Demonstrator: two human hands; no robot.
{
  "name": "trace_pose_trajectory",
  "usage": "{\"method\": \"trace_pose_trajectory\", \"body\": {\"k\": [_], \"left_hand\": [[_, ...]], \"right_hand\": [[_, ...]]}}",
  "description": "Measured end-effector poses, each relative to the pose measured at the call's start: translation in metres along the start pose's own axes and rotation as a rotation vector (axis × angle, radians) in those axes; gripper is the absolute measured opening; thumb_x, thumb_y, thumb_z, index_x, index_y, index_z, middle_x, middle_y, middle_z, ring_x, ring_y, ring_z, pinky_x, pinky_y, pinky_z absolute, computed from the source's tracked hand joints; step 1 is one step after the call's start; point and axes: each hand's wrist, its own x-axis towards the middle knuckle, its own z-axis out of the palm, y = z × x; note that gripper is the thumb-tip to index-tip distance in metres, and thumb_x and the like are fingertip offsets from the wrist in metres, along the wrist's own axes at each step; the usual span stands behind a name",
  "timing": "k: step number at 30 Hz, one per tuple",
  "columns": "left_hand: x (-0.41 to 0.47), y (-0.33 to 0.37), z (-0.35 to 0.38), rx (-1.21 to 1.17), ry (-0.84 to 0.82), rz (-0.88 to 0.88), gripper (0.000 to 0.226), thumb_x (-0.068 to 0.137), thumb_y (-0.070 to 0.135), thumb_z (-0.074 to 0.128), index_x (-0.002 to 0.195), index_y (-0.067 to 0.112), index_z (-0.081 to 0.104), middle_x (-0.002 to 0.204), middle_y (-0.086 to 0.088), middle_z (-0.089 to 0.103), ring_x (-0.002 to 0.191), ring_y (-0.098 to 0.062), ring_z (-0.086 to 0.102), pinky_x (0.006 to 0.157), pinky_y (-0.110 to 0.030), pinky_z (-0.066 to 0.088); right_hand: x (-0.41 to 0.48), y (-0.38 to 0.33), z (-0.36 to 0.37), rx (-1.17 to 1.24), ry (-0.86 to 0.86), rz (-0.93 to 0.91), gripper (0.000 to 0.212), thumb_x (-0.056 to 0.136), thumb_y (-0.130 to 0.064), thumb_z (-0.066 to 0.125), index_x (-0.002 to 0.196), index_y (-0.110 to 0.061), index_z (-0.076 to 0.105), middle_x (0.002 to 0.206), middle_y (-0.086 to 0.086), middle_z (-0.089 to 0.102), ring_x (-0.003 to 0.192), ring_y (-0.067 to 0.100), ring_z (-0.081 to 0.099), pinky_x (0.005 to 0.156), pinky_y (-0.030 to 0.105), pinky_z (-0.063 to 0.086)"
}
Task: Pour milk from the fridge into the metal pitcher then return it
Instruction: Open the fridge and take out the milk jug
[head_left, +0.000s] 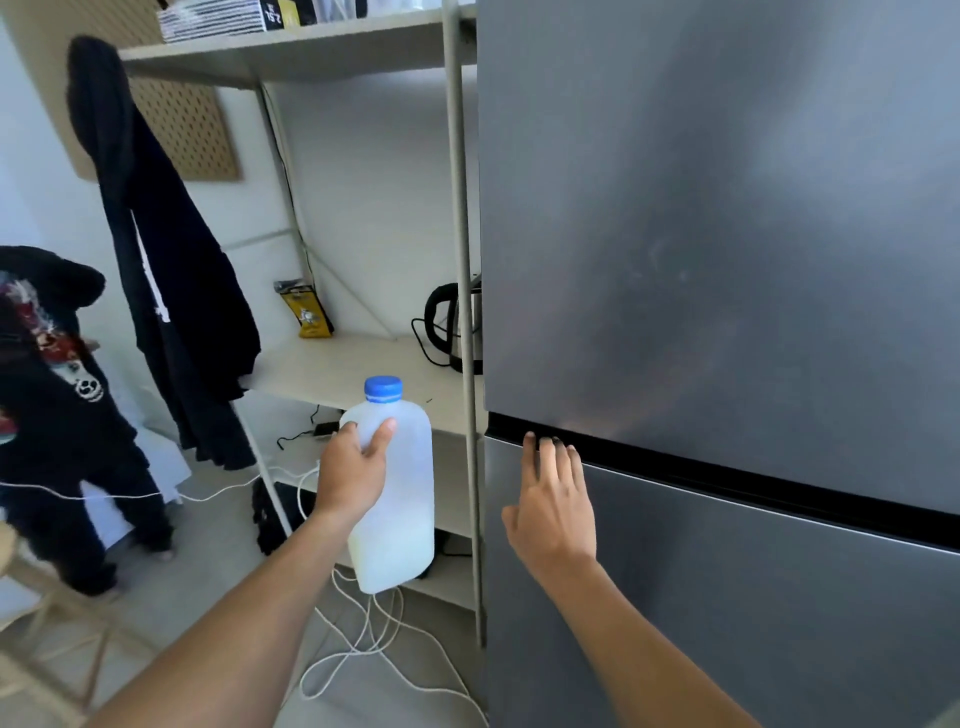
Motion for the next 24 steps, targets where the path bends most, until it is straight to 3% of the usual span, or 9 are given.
{"method": "trace_pose_trajectory", "body": {"k": [5,9,12,14,16,19,21,24], "left_hand": [[-0.007,0.004,0.012,-0.002,0.011,-0.082,0.047,0.095,0.044,0.055,0.074,0.002,0.047,0.062,-0.012,0.050,0.059,-0.028,0.050,0.052,-0.032,0.036],[-0.016,-0.010,0.000,-0.005,0.053,-0.162,0.052,0.093,0.052,0.053,0.077,0.002,0.049,0.064,-0.017,0.058,0.059,-0.031,0.058,0.057,-0.036,0.046],[-0.028,-0.019,-0.020,-0.008,0.100,-0.217,0.057,0.093,0.053,0.052,0.084,-0.002,0.055,0.070,-0.018,0.062,0.064,-0.031,0.060,0.061,-0.037,0.048],[-0.036,-0.022,-0.033,-0.019,0.118,-0.226,0.054,0.095,0.050,0.052,0.084,-0.003,0.054,0.066,-0.013,0.058,0.061,-0.026,0.056,0.063,-0.039,0.049],[-0.046,-0.026,-0.057,-0.016,0.181,-0.251,0.049,0.096,0.047,0.051,0.086,0.000,0.055,0.064,-0.009,0.056,0.060,-0.023,0.055,0.062,-0.037,0.047],[-0.063,-0.034,-0.100,-0.027,0.303,-0.270,0.037,0.095,0.049,0.051,0.087,0.013,0.056,0.069,-0.002,0.059,0.064,-0.022,0.057,0.065,-0.035,0.047],[-0.078,-0.036,-0.134,-0.037,0.387,-0.316,0.037,0.094,0.052,0.050,0.087,0.017,0.055,0.072,-0.002,0.060,0.066,-0.023,0.059,0.065,-0.036,0.048],[-0.110,-0.042,-0.183,-0.035,0.490,-0.356,0.049,0.087,0.065,0.046,0.084,0.016,0.055,0.070,-0.005,0.060,0.070,-0.029,0.062,0.071,-0.043,0.052]], "right_hand": [[0.000,0.003,0.017,0.070,0.100,-0.019,0.086,0.076,-0.027,0.065,0.145,0.007,0.027,0.140,0.025,0.042,0.137,0.039,0.031,0.118,0.048,0.014],[-0.004,-0.007,0.039,0.101,0.148,-0.058,0.087,0.079,-0.032,0.059,0.146,0.007,0.021,0.151,0.031,0.023,0.144,0.043,0.010,0.118,0.052,0.003],[-0.017,-0.028,0.056,0.242,0.009,-0.109,0.080,0.089,-0.045,0.040,0.150,-0.002,0.012,0.156,0.029,0.006,0.146,0.040,-0.004,0.118,0.052,0.005],[-0.029,-0.048,0.063,0.429,-0.170,-0.169,0.083,0.093,-0.054,0.037,0.152,-0.008,0.001,0.159,0.021,0.003,0.147,0.033,-0.006,0.120,0.047,0.004],[-0.043,-0.081,0.064,0.624,-0.351,-0.235,0.095,0.088,-0.063,0.044,0.152,-0.011,-0.004,0.159,0.014,0.005,0.147,0.026,-0.001,0.121,0.042,0.004],[-0.065,-0.142,0.054,0.886,-0.515,-0.265,0.113,0.074,-0.064,0.064,0.151,-0.020,-0.006,0.158,0.004,0.008,0.145,0.022,0.012,0.117,0.040,0.021],[-0.083,-0.186,0.041,0.987,-0.553,-0.273,0.123,0.065,-0.062,0.073,0.151,-0.025,-0.006,0.156,0.000,0.010,0.142,0.022,0.019,0.111,0.042,0.032],[-0.114,-0.242,0.019,1.071,-0.525,-0.255,0.129,0.059,-0.054,0.081,0.150,-0.017,-0.002,0.152,0.005,0.015,0.140,0.025,0.021,0.109,0.041,0.035]]}}
